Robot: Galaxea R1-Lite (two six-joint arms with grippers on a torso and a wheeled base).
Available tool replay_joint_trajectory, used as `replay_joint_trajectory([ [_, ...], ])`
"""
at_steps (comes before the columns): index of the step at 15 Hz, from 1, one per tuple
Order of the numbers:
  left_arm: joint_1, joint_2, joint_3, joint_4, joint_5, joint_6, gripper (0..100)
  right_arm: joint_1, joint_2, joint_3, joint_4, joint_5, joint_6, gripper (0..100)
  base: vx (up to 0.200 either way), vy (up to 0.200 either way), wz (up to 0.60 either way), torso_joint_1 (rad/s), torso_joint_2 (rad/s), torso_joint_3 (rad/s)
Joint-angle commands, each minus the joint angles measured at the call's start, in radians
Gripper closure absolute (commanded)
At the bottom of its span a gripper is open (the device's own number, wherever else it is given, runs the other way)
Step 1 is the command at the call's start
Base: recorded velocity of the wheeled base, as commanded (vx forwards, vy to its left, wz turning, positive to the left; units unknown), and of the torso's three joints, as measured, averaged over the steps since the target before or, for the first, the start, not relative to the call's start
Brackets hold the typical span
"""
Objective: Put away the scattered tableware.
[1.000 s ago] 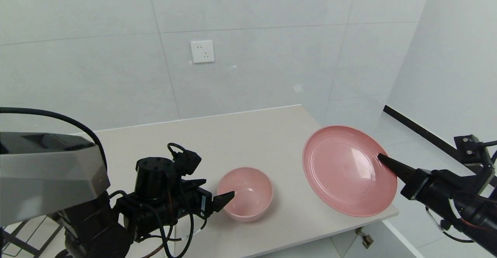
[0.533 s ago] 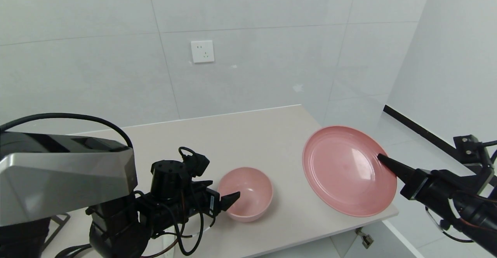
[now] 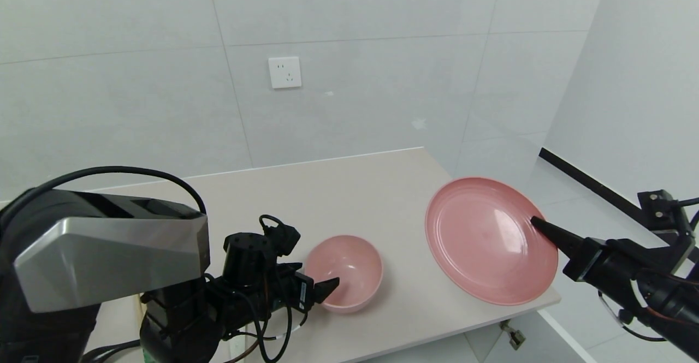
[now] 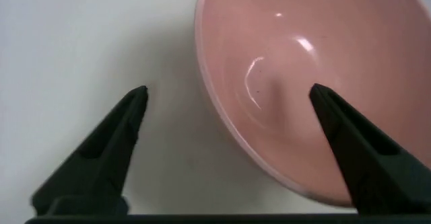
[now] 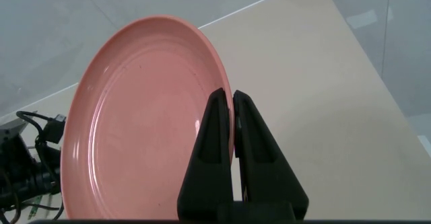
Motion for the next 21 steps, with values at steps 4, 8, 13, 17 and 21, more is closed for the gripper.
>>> replay_joint_trajectory([
  [4, -0.012, -0.02, 0.031, -0.069, 0.007, -0.016, 100, 0.001, -0.002, 0.0, -0.001, 0.0, 0.0, 100, 0.0, 0.0, 0.0, 0.0, 0.0, 0.0],
  [8, -0.004, -0.143, 0.087, -0.072, 0.007, -0.014, 100, 0.004, -0.007, 0.0, -0.001, 0.0, -0.001, 100, 0.0, 0.0, 0.0, 0.0, 0.0, 0.0],
  [13, 0.05, -0.299, 0.111, -0.078, 0.007, 0.053, 100, 0.022, -0.01, 0.0, -0.001, 0.0, -0.003, 100, 0.0, 0.0, 0.0, 0.0, 0.0, 0.0],
  [17, 0.12, -0.442, 0.146, -0.062, 0.0, 0.087, 100, 0.03, -0.01, -0.001, -0.001, 0.0, -0.003, 100, 0.0, 0.0, 0.0, 0.0, 0.0, 0.0],
  [21, 0.15, -0.56, 0.203, -0.062, 0.0, 0.095, 100, 0.028, -0.007, -0.006, -0.001, 0.0, -0.044, 100, 0.0, 0.0, 0.0, 0.0, 0.0, 0.0],
])
